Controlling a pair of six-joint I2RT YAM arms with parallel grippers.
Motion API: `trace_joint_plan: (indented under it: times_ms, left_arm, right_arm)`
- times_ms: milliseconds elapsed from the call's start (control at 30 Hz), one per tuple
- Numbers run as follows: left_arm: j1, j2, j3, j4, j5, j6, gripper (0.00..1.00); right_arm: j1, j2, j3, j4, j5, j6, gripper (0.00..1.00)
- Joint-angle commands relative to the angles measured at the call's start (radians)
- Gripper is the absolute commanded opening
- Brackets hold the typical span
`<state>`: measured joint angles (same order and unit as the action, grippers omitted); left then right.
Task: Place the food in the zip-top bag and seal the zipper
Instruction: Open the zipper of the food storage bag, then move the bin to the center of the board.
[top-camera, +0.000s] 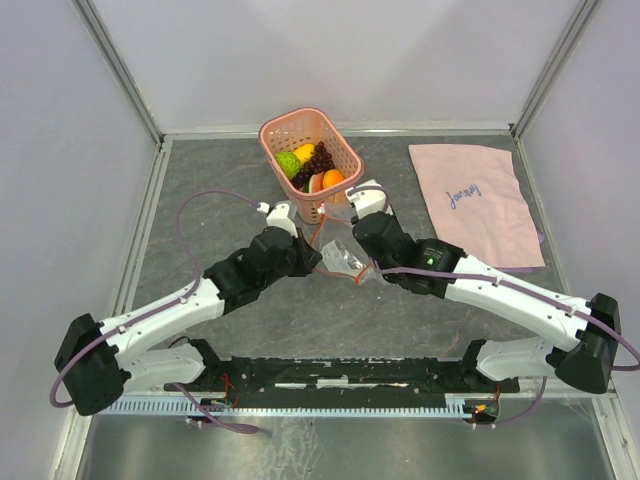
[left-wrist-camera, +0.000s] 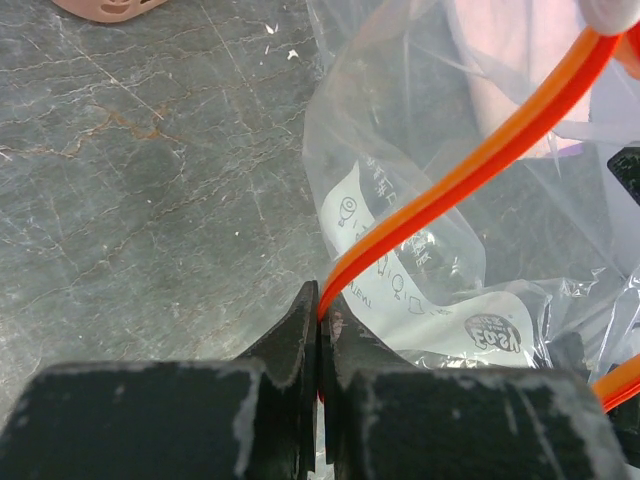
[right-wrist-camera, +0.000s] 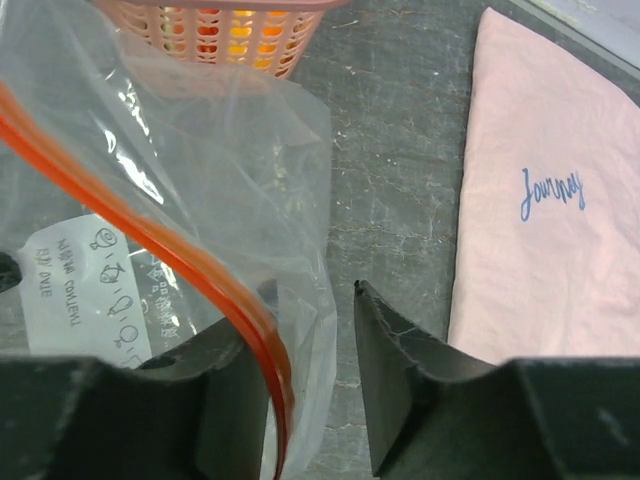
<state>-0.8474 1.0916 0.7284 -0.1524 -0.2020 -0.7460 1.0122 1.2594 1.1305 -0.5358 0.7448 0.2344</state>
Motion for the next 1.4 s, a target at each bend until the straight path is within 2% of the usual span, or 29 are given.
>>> trace_joint_plan:
  times_ms: [0, 233, 400, 533, 833, 967, 1233, 1367]
  left_arm:
    - [0.003, 0.019, 0.052, 0.059, 0.009, 0.040, 0.03]
    - [0.004, 0.030, 0.056, 0.056, 0.009, 0.039, 0.03]
    - [0.003, 0.031, 0.057, 0.042, -0.003, 0.040, 0.03]
    - [0.004, 0.014, 0.073, 0.009, -0.041, 0.055, 0.15]
    - [0.021, -0.003, 0.170, -0.060, -0.141, 0.133, 0.56]
    - [0.060, 0.034, 0.253, -0.084, -0.138, 0.183, 0.64]
    - [0.166, 0.121, 0.373, -0.081, 0.102, 0.247, 0.75]
    - [0.166, 0.098, 0.314, 0.005, 0.274, 0.248, 0.79]
  right_arm:
    - [-0.005, -0.012, 0.012, -0.001, -0.034, -0.012, 0.46]
    - [-0.005, -0.031, 0.038, -0.057, -0.077, -0.003, 0.45]
    - [-0.004, -0.044, 0.033, -0.057, -0.041, -0.010, 0.20]
    - [-0.005, -0.035, 0.034, -0.081, 0.043, -0.020, 0.04]
    - [-0.015, -0.060, 0.024, -0.087, 0.151, -0.052, 0.03]
    - [-0.030, -0.067, 0.014, -0.084, 0.175, -0.063, 0.03]
    - [-0.096, -0.071, 0.005, -0.074, 0.190, -0.043, 0.02]
    - [-0.127, -0.054, 0.013, -0.044, 0.167, -0.053, 0.02]
